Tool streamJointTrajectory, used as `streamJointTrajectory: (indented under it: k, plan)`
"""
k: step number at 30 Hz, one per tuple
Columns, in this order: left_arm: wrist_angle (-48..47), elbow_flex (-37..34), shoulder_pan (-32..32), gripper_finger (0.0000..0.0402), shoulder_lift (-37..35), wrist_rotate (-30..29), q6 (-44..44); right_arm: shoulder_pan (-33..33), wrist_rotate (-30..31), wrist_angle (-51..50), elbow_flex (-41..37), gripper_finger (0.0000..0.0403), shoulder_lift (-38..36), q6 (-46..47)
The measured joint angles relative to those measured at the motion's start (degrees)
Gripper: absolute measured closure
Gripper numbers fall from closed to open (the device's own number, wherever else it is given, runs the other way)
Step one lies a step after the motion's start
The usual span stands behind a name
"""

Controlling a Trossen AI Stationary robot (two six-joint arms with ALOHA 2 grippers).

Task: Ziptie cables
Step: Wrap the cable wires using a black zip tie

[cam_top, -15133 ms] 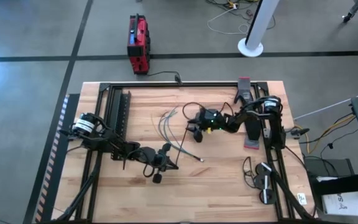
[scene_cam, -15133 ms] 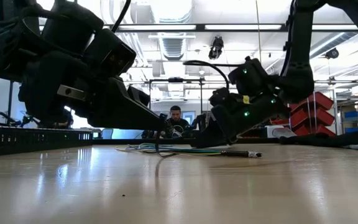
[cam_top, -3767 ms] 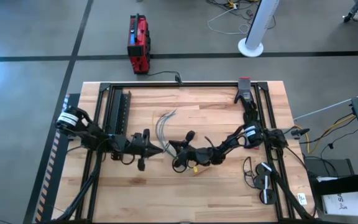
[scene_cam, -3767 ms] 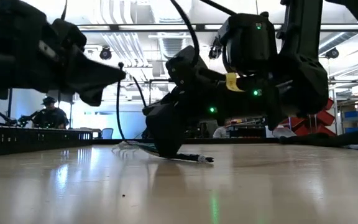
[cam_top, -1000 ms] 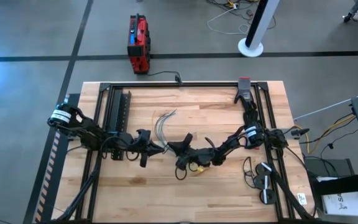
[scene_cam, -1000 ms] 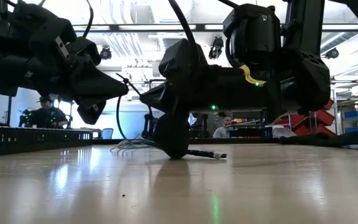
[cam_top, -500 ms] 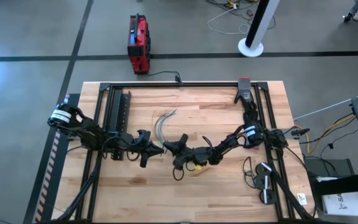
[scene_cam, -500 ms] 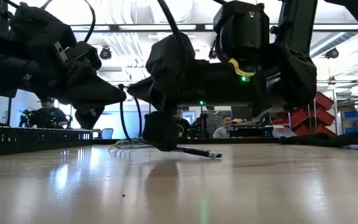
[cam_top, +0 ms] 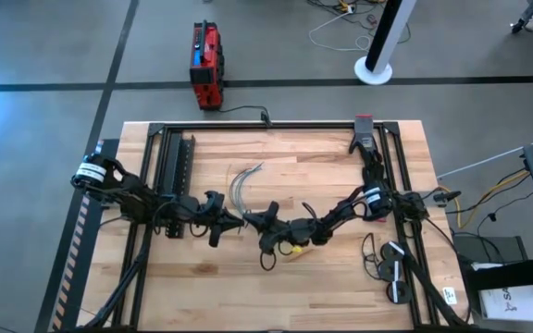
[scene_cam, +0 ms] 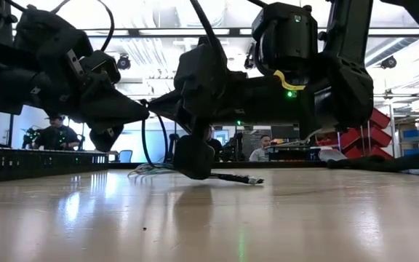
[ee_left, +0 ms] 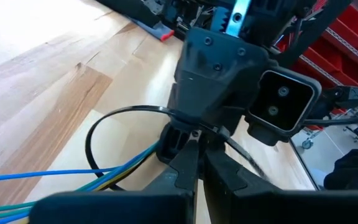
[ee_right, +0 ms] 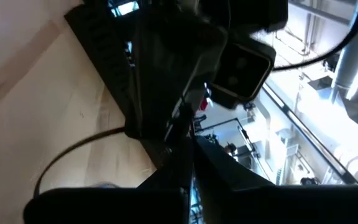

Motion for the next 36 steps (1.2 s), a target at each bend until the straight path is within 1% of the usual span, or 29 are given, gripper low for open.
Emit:
streamJointTrajectory:
  k: [10,15,17,19,23,25,28,30,33,36]
  plan:
    - [-0.1,0.0,0.5,0.0402,0.0,0.3,-0.3,0.8,-0.9,-1.3,0.0,0.0403,-0.2,-0.9]
    - [-0.6,0.0,0.5,0.0402,0.0,0.3,0.9,0.8,-1.2,-2.8,-0.1,0.0401,-0.2,3.2]
    - [-1.1,0.0,0.5,0.0402,0.0,0.2,1.8,0.8,-0.8,-3.0,-0.1,0.0392,-0.2,5.2]
    - [-2.1,0.0,0.6,0.0402,0.0,0.0,3.1,0.8,0.9,-3.1,-0.1,0.0375,-0.4,6.5]
    - [-3.1,0.0,0.6,0.0402,0.0,-0.1,5.1,1.0,5.2,-4.1,-0.8,0.0328,-1.7,11.4]
    - [-3.1,0.0,0.6,0.0402,0.0,-0.1,6.1,0.9,5.2,-8.0,-1.7,0.0305,-3.8,14.8]
    - [-3.4,0.0,0.6,0.0402,0.0,-0.1,7.9,0.9,3.0,-18.6,-2.6,0.0278,-7.9,22.6]
    - [-3.5,0.0,0.5,0.0402,0.0,0.0,9.1,0.8,-0.3,-27.4,-2.8,0.0267,-11.1,28.4]
    - [-3.5,0.0,0.5,0.0402,0.0,1.9,11.1,0.3,-8.1,-39.5,-2.7,0.0256,-16.5,34.7]
    - [-3.5,0.0,0.5,0.0402,0.0,3.8,12.5,-0.8,-14.7,-46.6,-2.7,0.0252,-21.5,39.0]
